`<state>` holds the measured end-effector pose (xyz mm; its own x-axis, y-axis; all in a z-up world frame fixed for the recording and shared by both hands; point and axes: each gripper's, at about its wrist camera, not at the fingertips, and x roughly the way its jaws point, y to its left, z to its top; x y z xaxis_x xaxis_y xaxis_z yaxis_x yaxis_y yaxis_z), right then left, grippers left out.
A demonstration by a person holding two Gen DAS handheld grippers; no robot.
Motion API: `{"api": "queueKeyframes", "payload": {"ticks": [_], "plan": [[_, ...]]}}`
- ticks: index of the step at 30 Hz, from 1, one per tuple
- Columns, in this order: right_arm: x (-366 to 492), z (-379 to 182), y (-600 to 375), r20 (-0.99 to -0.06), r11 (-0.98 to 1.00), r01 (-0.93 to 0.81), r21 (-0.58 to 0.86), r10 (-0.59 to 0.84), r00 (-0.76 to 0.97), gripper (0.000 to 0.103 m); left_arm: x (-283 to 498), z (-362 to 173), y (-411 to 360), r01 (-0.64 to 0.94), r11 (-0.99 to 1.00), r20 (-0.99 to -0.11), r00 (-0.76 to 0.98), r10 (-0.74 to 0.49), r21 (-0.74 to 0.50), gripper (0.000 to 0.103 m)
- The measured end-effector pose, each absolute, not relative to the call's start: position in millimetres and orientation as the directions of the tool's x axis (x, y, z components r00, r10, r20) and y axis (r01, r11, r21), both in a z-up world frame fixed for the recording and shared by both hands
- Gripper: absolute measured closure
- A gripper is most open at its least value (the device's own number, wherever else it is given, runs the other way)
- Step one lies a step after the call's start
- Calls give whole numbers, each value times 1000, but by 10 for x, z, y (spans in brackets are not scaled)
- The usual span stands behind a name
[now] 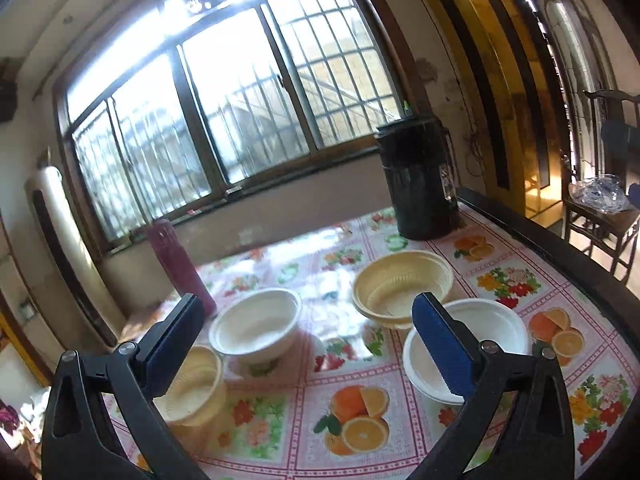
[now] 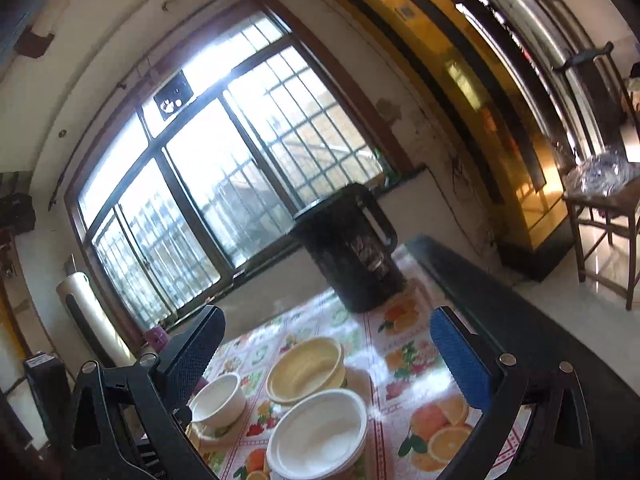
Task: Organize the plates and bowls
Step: 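Move the left gripper to the large white paper bowl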
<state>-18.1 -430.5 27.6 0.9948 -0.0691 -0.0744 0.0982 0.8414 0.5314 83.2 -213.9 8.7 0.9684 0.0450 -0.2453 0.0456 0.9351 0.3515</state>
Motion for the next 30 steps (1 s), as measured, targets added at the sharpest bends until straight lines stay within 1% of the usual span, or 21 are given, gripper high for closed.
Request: {"api": "queueKeyframes", "payload": {"ticks": [1,2,3,4,5,7,8,9,12,15,20,26,28,30], "plan": [[-161,227,-4369,-77,826,92,556,-59,995,0,864,51,-2148,20,928,-231,970,73,373,0],[-86,145,-4460,-117,792,96,603,-31,993,0,964,-8,-2156,47,921,-279,958,69,387,0],[35,39,-4577,-202,735,123,667,18,979,0,1085,-78,-2135,76,925,-350,935,64,372,0],[167,-100,-4676,-269,664,138,735,99,958,0,1202,-135,-2098,91,936,-414,908,61,339,0],[293,-251,-4734,-296,597,128,792,192,936,0,1284,-184,-2058,107,947,-465,884,48,301,0],[468,-467,-4735,-315,513,112,851,327,891,0,1378,-262,-2032,164,957,-540,842,-8,240,0],[529,-504,-4692,-328,511,111,853,358,874,0,1426,-289,-2031,184,959,-569,822,-30,217,0],[577,-521,-4638,-348,526,111,843,375,859,0,1462,-323,-2042,217,959,-603,795,-67,180,0],[646,-584,-4556,-347,523,96,847,406,846,0,1555,-432,-2076,273,959,-684,715,-146,81,0],[697,-663,-4530,-373,520,119,846,416,829,0,1581,-543,-2128,289,956,-711,684,-162,60,0],[774,-681,-4410,-406,562,114,820,428,807,0,1562,-643,-2179,308,951,-722,667,-184,41,0],[812,-697,-4338,-432,594,119,796,419,799,0,1643,-714,-2189,300,953,-735,655,-175,41,0],[822,-721,-4340,-440,597,129,792,411,798,2,1660,-744,-2201,301,953,-743,647,-171,44,0],[826,-746,-4356,-445,594,138,793,409,797,8,1667,-757,-2211,300,953,-746,645,-168,45,0]]}}
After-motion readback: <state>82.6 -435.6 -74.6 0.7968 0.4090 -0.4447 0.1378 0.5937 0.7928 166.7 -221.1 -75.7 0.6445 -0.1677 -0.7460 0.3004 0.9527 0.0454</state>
